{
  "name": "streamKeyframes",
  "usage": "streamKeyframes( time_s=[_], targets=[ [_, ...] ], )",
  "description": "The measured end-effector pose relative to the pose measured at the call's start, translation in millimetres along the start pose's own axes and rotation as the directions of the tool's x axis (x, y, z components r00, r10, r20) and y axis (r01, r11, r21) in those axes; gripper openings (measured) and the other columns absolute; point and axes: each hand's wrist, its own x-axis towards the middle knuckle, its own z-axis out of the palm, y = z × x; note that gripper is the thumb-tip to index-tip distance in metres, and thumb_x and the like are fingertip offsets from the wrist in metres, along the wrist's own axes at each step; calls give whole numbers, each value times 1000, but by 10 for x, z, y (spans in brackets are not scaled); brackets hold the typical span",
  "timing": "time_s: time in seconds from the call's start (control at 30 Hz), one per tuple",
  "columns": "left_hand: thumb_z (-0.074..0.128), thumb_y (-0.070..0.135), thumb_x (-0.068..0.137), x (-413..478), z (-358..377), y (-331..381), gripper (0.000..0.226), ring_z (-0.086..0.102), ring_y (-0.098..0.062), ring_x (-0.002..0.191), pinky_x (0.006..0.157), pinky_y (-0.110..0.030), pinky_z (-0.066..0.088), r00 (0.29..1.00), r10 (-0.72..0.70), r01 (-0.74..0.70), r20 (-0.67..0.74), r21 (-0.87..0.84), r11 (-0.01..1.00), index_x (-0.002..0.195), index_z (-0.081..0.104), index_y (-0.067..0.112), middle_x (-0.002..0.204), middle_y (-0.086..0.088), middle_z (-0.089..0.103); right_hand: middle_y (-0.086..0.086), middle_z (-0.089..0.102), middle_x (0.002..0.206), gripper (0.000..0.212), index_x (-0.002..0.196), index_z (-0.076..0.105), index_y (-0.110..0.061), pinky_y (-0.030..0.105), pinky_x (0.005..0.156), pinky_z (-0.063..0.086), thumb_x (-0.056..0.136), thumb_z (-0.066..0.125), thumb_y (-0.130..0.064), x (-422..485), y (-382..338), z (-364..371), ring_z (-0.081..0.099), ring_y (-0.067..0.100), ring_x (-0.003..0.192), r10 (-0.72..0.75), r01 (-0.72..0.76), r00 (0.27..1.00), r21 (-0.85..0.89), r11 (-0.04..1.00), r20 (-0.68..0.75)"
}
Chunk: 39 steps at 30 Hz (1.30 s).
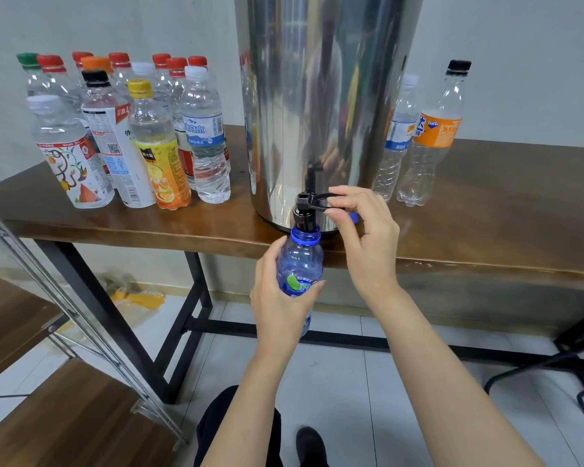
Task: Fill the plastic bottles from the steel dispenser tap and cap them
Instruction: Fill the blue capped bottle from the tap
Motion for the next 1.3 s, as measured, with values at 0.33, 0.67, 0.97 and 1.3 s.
streamKeyframes(
  time_s=[0.33,0.67,0.97,1.3],
  targets=[
    [89,11,69,-6,19,-6,84,53,-9,125,101,-33,51,1000,-6,6,6,-28,1000,139,45,29,134,12,54,-10,65,111,22,95,71,-7,19,90,42,94,59,-25,-3,2,15,63,20,97,-8,8,1000,3,1000,-12],
    [88,31,70,-19,2,-19,87,46,3,123,108,-41,40,996,84,-80,-6,239,968,140,36,36,132,24,45,-10,64,111,21,94,71,-7,20,90,43,94,60,-25,0,23,27,63,20,97,-24,24,999,-1,1000,-31],
    [85,38,74,-13,-7,7,86,49,-11,124,104,-29,25,987,154,-157,39,387,909,143,38,17,137,2,51,-10,64,111,24,94,71,-7,22,91,44,95,59,-28,-4,38,40,63,19,97,-29,30,999,5,1000,-43],
    [84,39,74,-11,-12,12,85,42,2,120,105,-28,24,993,109,-118,43,348,930,143,39,21,136,8,49,-9,64,110,25,94,71,-6,18,92,41,95,60,-28,-8,40,44,63,20,97,-25,25,999,5,1000,-44]
  ],
)
